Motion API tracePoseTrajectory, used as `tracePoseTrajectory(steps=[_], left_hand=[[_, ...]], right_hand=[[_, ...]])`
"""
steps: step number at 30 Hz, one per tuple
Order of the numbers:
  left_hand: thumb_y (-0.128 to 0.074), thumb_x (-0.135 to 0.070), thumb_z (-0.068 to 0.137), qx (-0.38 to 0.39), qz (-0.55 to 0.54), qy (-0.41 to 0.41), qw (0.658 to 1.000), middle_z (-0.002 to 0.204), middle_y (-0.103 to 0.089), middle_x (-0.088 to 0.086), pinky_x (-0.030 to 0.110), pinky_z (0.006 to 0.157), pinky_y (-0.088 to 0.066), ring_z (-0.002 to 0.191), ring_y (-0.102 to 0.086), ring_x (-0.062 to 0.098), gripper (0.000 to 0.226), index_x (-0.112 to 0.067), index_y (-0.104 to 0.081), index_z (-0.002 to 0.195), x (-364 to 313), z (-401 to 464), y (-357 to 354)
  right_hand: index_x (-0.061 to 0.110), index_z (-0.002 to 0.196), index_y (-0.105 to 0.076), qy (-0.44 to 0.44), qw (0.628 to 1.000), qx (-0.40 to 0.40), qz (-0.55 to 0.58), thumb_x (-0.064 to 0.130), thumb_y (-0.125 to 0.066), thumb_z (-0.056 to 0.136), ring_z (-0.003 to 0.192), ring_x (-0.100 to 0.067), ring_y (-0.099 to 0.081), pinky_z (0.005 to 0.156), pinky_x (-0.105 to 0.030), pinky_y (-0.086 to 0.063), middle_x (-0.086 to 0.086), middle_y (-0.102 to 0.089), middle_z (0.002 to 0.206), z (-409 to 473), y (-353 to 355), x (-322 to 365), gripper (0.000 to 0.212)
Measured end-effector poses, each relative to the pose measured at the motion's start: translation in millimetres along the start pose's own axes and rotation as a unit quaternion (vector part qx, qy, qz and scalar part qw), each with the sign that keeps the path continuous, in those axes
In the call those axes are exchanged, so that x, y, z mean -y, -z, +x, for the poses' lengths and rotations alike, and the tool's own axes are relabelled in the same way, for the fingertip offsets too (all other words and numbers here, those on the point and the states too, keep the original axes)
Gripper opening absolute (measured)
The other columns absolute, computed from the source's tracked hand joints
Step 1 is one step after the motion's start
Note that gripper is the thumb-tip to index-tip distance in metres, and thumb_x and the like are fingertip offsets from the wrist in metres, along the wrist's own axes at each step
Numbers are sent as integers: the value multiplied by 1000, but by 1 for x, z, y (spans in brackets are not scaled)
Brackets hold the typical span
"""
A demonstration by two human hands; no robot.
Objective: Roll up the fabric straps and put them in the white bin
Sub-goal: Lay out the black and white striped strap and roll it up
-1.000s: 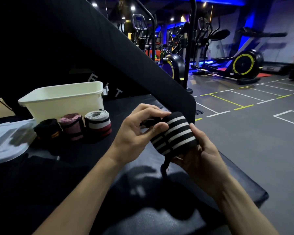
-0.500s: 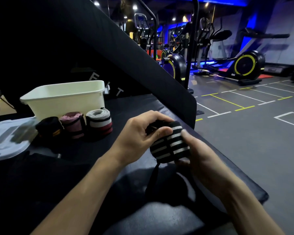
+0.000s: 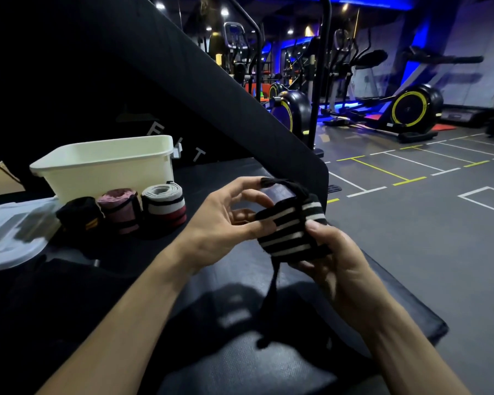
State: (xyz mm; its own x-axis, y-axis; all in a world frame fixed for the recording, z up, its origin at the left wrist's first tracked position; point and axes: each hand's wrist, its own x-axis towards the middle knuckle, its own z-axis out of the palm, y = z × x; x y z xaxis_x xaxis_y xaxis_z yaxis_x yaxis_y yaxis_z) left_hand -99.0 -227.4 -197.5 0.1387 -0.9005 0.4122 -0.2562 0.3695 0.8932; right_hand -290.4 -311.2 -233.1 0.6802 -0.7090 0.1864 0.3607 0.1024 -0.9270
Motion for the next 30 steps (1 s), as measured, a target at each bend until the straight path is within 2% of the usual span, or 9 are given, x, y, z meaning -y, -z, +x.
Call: tracePoseTrajectory(steps=[7,12,16,18,20,24,26,28,30], left_hand=[[-78,-14,81,5,22,-10,1000,108,-75,9,23,83,-56,87,-71,15,44,-12,-70,123,-2,-2,-2],[-82,-8,73,-3,-28,-28,999,85,-76,6,22,75,-57,80,-72,16,27,-8,-75,99,-2,-2,-1],[-88,-18,67,-3,-45,-54,998,84,-73,0,22,76,-56,81,-70,15,20,-24,-78,84,-3,-3,-3],[-92,-28,67,2,-9,-58,998,87,-73,2,25,75,-53,82,-67,16,23,-26,-77,85,-3,-3,-1],[-92,-29,71,2,67,-45,997,93,-74,5,29,76,-51,87,-66,16,25,-25,-77,91,-1,-3,3],[-80,-29,85,-30,181,-18,983,100,-77,-8,27,75,-52,90,-70,13,17,-33,-75,101,4,-1,0],[-63,-39,93,-85,114,7,990,94,-79,-1,25,69,-53,81,-72,16,16,-30,-74,100,-2,0,-4],[-48,-51,93,-127,17,54,990,87,-78,8,26,62,-54,73,-71,20,43,-19,-75,98,-11,0,-4],[-47,-59,89,-126,-10,83,988,84,-77,9,26,60,-53,69,-70,20,52,-18,-79,89,-19,-1,0]], right_hand=[[23,108,-79,-51,997,24,45,43,-54,86,108,-25,-70,104,-50,-45,-14,-73,119,-2,-2,2,39],[13,133,-65,-104,986,86,93,53,-42,92,126,-44,-59,108,-62,-41,-26,-62,135,-6,-6,2,62],[6,127,-69,-133,969,130,162,54,-36,92,119,-50,-61,102,-61,-45,-31,-62,130,-8,-12,3,67],[3,126,-69,-118,969,141,165,52,-50,89,109,-45,-67,96,-57,-52,-30,-66,123,-10,-8,1,65],[3,124,-69,-81,983,107,127,46,-70,77,96,-35,-71,86,-48,-58,-26,-69,113,-8,-5,-2,64],[3,117,-59,42,993,-54,-93,47,-75,62,82,-30,-73,72,-36,-58,-15,-74,95,-1,-4,-7,72],[17,114,-56,91,975,-101,-174,53,-76,61,83,-26,-74,74,-40,-58,-4,-74,92,-1,-4,-9,66],[28,112,-52,119,959,-105,-233,55,-75,64,82,-20,-72,76,-47,-60,3,-71,92,-2,-2,-10,60],[32,111,-48,136,945,-103,-278,53,-75,66,76,-15,-69,73,-48,-59,7,-69,90,-2,-1,-11,57]])
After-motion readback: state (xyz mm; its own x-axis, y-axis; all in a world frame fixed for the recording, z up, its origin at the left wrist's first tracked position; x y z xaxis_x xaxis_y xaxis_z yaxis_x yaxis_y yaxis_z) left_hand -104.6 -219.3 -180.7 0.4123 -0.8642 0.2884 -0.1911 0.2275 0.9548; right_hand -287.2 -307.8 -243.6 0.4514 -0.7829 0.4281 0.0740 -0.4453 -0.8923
